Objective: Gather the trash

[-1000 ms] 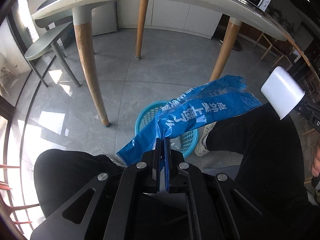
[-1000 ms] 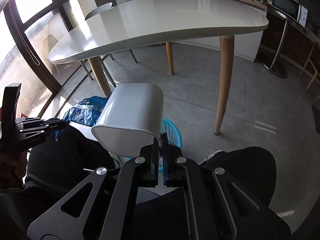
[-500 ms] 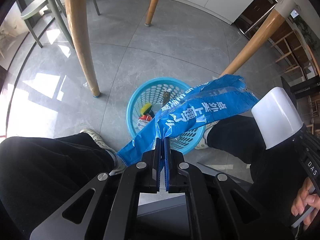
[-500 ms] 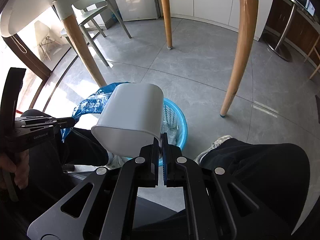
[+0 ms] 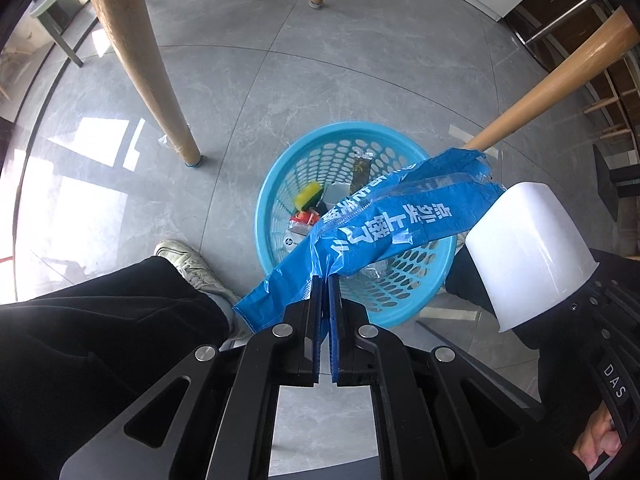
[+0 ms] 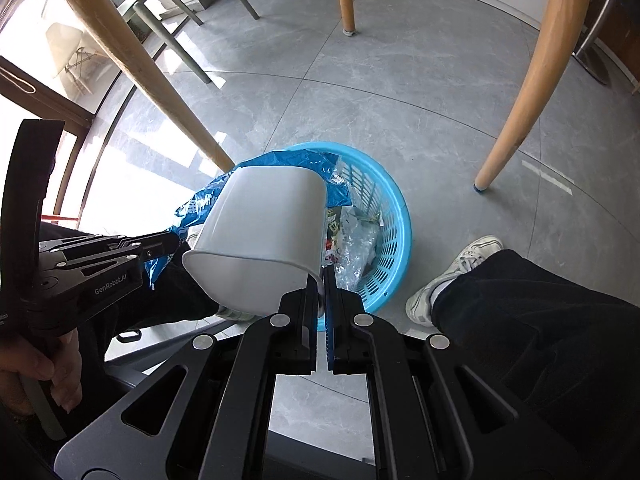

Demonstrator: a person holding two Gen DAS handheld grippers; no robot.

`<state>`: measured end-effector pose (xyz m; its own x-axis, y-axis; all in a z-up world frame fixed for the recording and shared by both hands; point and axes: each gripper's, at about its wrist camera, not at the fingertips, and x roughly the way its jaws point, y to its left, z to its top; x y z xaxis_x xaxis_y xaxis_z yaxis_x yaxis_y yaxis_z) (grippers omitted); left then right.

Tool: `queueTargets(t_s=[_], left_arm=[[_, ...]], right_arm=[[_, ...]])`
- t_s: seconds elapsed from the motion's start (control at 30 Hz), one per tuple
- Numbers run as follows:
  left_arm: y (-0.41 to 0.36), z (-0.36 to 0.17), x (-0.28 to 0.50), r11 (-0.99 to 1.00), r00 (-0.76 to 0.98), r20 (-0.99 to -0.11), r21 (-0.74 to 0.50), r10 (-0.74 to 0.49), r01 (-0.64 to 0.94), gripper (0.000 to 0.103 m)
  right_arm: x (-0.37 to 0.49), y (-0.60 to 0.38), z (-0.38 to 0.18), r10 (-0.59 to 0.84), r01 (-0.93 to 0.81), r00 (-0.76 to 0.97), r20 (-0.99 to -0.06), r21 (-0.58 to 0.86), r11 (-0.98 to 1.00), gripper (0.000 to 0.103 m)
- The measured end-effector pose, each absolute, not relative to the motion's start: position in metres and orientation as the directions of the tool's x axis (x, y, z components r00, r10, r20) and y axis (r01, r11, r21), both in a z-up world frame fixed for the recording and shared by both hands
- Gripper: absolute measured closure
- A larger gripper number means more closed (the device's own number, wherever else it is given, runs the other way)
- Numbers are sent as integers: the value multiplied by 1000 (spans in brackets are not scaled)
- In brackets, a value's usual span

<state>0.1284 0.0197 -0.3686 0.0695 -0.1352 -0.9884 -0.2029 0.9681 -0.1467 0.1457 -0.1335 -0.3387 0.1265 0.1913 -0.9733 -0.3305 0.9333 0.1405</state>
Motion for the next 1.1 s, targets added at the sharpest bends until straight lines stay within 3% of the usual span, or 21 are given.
queueTargets(t_s=[0.47, 0.6, 0.7, 0.83, 1.1], left_arm=[[8, -404, 156, 973, 17, -988, -153, -152, -172, 95], [7, -395, 161, 975, 83, -984, -166, -155, -145, 67], [13, -394, 161, 977, 82, -988, -144, -132, -160, 67], [22, -396, 158, 970, 55, -989, -143, -135, -198, 68], [17, -377, 141, 973, 62, -988, -151, -142, -173, 67]], right_arm=[[168, -136, -386, 199, -268, 23, -980, 185, 946, 100], [173, -137, -394, 214, -252, -4, -977, 208, 945, 95], [173, -137, -394, 220, -246, -11, -976, 215, 945, 95], [173, -137, -390, 212, -253, -2, -977, 205, 945, 75], [167, -141, -374, 194, -274, 46, -980, 174, 946, 66]])
